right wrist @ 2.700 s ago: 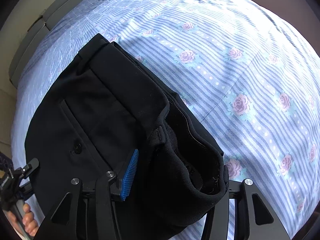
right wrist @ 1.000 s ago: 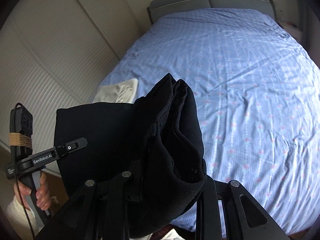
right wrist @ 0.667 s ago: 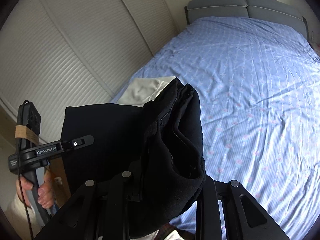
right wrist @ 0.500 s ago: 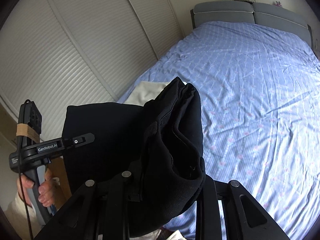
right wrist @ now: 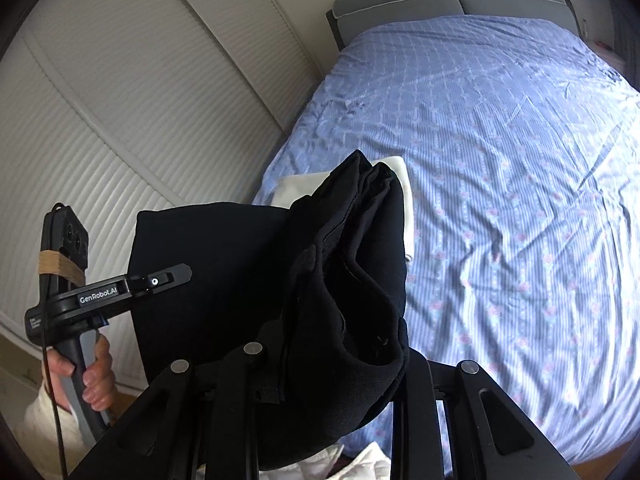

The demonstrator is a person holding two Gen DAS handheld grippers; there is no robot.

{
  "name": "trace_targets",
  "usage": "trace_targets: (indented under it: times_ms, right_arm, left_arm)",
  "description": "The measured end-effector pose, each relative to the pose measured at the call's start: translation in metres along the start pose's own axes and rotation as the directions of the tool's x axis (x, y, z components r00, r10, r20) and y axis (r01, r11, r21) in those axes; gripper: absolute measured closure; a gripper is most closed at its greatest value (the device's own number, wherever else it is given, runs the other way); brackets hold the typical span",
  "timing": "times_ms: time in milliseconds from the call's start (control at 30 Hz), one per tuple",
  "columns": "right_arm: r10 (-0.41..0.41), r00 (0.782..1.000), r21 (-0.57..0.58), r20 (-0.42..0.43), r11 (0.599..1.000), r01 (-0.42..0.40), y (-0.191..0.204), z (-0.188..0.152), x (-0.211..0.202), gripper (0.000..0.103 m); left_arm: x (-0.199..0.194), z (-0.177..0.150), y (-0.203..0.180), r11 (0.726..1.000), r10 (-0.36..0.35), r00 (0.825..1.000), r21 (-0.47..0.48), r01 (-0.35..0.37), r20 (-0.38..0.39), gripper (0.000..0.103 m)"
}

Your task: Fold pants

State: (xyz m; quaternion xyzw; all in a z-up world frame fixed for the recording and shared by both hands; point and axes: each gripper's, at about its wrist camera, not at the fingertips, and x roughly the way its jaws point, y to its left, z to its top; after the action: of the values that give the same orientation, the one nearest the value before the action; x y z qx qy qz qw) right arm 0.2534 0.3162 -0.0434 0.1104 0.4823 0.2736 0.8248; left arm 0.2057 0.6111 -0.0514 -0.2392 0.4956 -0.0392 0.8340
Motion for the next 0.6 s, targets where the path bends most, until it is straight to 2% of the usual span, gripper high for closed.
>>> trace_targets:
  times_ms: [200,333,467,600]
  right_arm:
    - [-0.050,0.999,-0.004,0.010,0.999,0.050,0.029,0.021,0.041,0.077]
    - [-0.064,0.998,0.018,0.015,0.998,0.063,0.038,0.047,0.074,0.077]
    - [-0.082,0.997,0.055,0.003,0.995,0.082,0.034,0.080,0.118,0.077]
    - [-0.133,0.991,0.064,-0.010,0.989,0.133,0.029,0.108,0.163,0.077]
  left_arm:
    - [0.021,0.063,0.036,0.993,-0.028,0.999,0.115,0.031,-0.019,0.086]
    - [0.048,0.119,0.048,0.983,-0.005,0.999,0.185,0.010,-0.032,0.086]
    - [0.084,0.172,0.057,0.977,0.020,0.998,0.212,-0.007,-0.057,0.086]
    - [0.129,0.213,0.068,0.970,0.069,0.993,0.239,-0.045,-0.095,0.086]
